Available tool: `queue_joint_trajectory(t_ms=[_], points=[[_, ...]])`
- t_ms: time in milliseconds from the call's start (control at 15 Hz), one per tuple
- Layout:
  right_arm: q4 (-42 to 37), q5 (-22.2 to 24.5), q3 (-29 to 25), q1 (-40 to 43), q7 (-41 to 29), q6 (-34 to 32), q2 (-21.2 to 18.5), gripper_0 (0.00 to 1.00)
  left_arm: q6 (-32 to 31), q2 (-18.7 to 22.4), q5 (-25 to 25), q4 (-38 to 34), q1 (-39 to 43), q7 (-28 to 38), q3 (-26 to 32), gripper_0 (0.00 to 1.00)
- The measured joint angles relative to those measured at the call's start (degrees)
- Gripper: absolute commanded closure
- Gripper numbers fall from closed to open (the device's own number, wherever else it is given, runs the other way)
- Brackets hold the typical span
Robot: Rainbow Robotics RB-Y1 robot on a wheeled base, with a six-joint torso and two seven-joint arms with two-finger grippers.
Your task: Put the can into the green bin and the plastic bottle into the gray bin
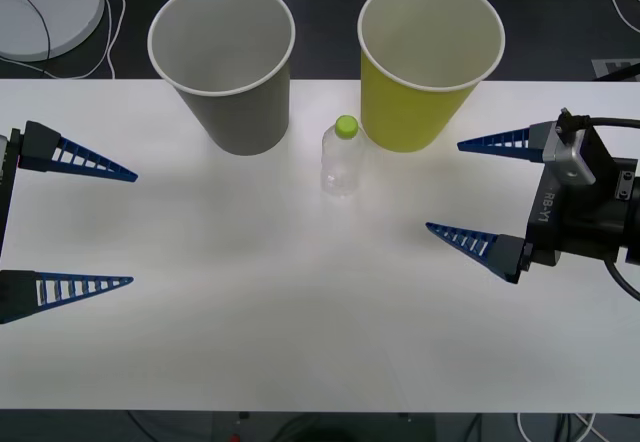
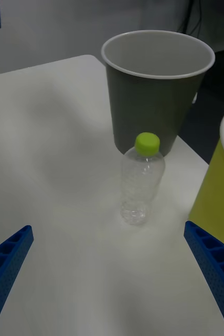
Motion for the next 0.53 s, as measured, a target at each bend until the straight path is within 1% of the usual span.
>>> queue_joint_trajectory(t_ms=[400,533], points=[[1.0,0.0,-0.5,7.4,1.9,9.2,0.1,0.00,0.0,0.0,0.0,0.0,0.0,0.0,0.0,0.00],[1.2,-0.3,-0.6,9.9,2.0,11.7,0.9,0.00,0.0,0.0,0.0,0.0,0.0,0.0,0.0,0.00]])
